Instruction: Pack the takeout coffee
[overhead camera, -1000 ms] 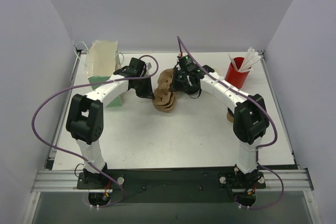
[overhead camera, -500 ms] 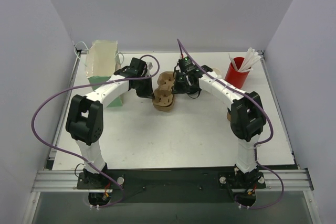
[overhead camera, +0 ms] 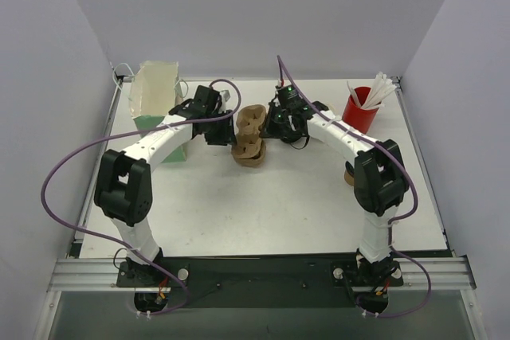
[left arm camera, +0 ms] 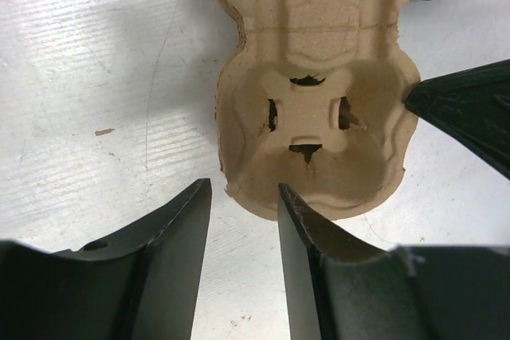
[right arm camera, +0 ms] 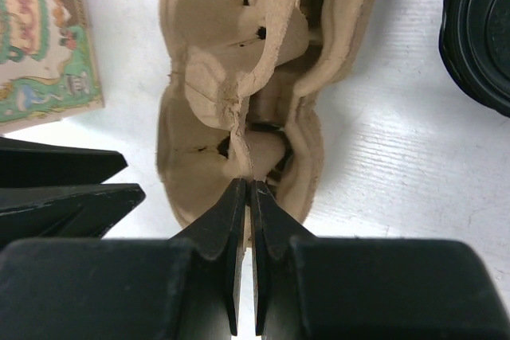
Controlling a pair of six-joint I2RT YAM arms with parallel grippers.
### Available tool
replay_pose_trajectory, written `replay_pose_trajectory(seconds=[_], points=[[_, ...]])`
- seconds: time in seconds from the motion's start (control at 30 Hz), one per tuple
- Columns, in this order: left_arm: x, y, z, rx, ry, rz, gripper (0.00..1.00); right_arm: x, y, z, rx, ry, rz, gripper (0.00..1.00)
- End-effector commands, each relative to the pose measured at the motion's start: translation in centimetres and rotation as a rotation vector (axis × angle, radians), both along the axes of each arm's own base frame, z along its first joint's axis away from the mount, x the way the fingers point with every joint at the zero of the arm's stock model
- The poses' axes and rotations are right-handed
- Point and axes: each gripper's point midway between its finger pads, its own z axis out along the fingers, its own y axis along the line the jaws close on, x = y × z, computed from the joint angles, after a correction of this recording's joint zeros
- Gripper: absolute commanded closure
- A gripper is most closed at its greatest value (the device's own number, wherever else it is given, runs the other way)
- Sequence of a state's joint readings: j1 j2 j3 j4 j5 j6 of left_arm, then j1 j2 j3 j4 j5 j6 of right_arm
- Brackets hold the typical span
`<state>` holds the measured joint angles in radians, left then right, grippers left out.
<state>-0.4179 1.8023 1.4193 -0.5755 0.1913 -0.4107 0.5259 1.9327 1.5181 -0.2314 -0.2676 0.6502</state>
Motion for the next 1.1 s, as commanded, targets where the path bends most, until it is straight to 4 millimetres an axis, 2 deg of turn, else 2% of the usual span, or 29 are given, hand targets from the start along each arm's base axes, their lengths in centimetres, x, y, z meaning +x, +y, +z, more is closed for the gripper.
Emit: replay_pose_trajectory(seconds=[0.0,0.33,0.6,0.67,0.7,0.77,0.8,0.87,0.9,0.93,0.97,1.0,1.07], points=[[1.6,0.2,4.3,-0.023,-0.14,0.015,0.51,1.6,0.6,5.6,0.133,-0.117,-0.006,1.0],[2.4,1.8,7.3,-0.019,-0.212,0.077,0.54,2.2,1.2,8.0,0.27,-0.161,-0.006,1.0],[2.8,1.6,9.2,-0.04,-0.244,0.085,0.56,0.9,0.5,9.5,0.283,-0.184,-0.004,1.0],[2.9,1.5,9.4,-0.043,-0.245,0.085,0.57,0.4,0.1,9.3,0.279,-0.18,-0.01,1.0],[2.9,1.4,9.5,-0.046,-0.246,0.083,0.57,0.2,-0.2,10.1,0.284,-0.194,-0.011,1.0],[3.0,1.2,10.0,-0.053,-0.249,0.08,0.57,-0.6,-0.8,9.5,0.276,-0.182,-0.016,1.0],[3.1,1.1,9.8,-0.056,-0.243,0.077,0.58,-1.1,-1.1,10.3,0.28,-0.2,-0.015,1.0],[3.0,0.6,10.0,-0.067,-0.239,0.064,0.58,-2.0,-2.1,9.6,0.248,-0.181,-0.031,1.0],[3.0,0.5,9.9,-0.067,-0.236,0.059,0.58,-2.5,-2.7,10.4,0.239,-0.198,-0.031,1.0],[2.7,0.1,9.8,-0.073,-0.231,0.044,0.58,-3.2,-3.6,10.0,0.211,-0.178,-0.041,1.0],[2.7,-0.2,9.5,-0.071,-0.221,0.033,0.58,-3.9,-4.5,9.2,0.18,-0.163,-0.054,1.0],[2.4,-0.4,9.1,-0.065,-0.208,0.02,0.58,-4.8,-5.3,9.7,0.167,-0.171,-0.051,1.0],[1.7,-1.4,8.2,-0.059,-0.191,-0.012,0.59,-6.0,-6.5,9.4,0.155,-0.161,-0.068,1.0]])
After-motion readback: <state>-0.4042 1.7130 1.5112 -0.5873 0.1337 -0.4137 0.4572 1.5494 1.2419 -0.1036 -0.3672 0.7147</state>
